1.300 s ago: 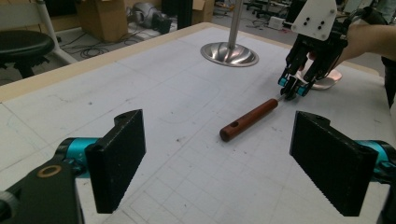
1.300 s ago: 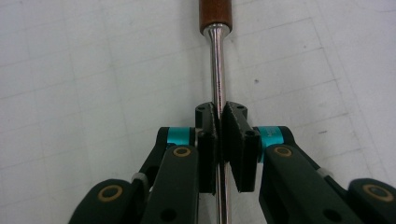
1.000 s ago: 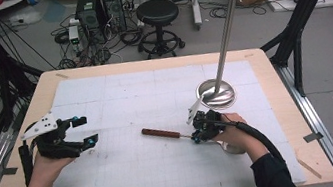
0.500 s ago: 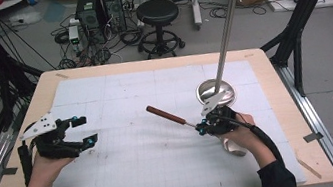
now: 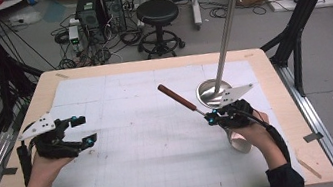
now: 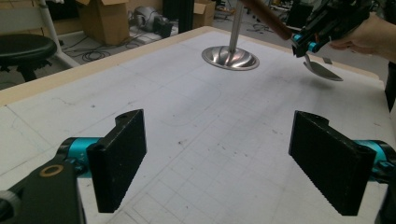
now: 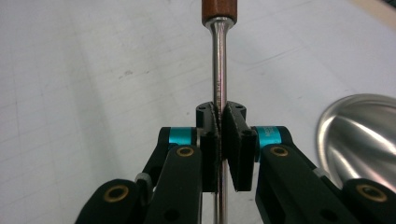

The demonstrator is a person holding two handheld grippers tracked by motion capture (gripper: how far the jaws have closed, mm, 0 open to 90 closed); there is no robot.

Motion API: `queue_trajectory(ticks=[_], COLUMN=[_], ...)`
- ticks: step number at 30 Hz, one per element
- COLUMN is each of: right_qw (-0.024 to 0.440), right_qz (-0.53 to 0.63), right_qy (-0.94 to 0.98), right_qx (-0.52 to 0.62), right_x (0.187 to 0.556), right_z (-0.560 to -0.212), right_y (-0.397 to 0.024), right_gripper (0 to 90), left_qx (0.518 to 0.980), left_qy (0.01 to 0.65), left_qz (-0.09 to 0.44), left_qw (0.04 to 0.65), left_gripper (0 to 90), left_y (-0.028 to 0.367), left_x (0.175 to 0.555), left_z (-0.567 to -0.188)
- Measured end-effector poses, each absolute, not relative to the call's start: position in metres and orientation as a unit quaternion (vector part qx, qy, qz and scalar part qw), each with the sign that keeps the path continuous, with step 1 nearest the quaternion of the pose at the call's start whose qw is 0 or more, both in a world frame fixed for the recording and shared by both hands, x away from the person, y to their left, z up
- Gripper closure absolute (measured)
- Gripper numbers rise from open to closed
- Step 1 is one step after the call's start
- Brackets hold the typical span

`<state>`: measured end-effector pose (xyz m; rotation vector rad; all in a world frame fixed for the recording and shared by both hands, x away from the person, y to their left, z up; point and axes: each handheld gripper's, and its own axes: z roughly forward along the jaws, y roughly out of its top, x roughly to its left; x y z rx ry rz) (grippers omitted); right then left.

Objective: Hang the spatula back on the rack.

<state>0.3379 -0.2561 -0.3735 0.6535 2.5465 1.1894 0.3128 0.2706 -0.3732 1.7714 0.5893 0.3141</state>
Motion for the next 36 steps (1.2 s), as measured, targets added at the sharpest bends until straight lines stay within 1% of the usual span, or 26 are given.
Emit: queue_trajectory(ticks=[10, 23, 34, 36], right_qw=[0.183, 0.269, 0.308, 0.321], right_qz=[0.477, 0.544, 0.571, 0.574], right_qy=[0.821, 0.738, 0.695, 0.685], right_qx=[0.254, 0.296, 0.310, 0.314], right_x=[0.324, 0.303, 0.293, 0.291], right_z=[-0.347, -0.315, -0.301, -0.298], right_y=[-0.286, -0.324, -0.336, -0.339], right_gripper=[85.0, 85.0, 85.0, 85.0], left_qx=[0.755, 0.758, 0.756, 0.756], left_qy=[0.256, 0.255, 0.254, 0.254], left_qz=[0.138, 0.138, 0.136, 0.137], left_qw=[0.588, 0.585, 0.588, 0.588], left_gripper=[19.3, 19.3, 19.3, 19.3], left_y=[0.272, 0.272, 0.271, 0.271], left_x=[0.312, 0.313, 0.313, 0.312], left_z=[-0.372, -0.373, -0.373, -0.373])
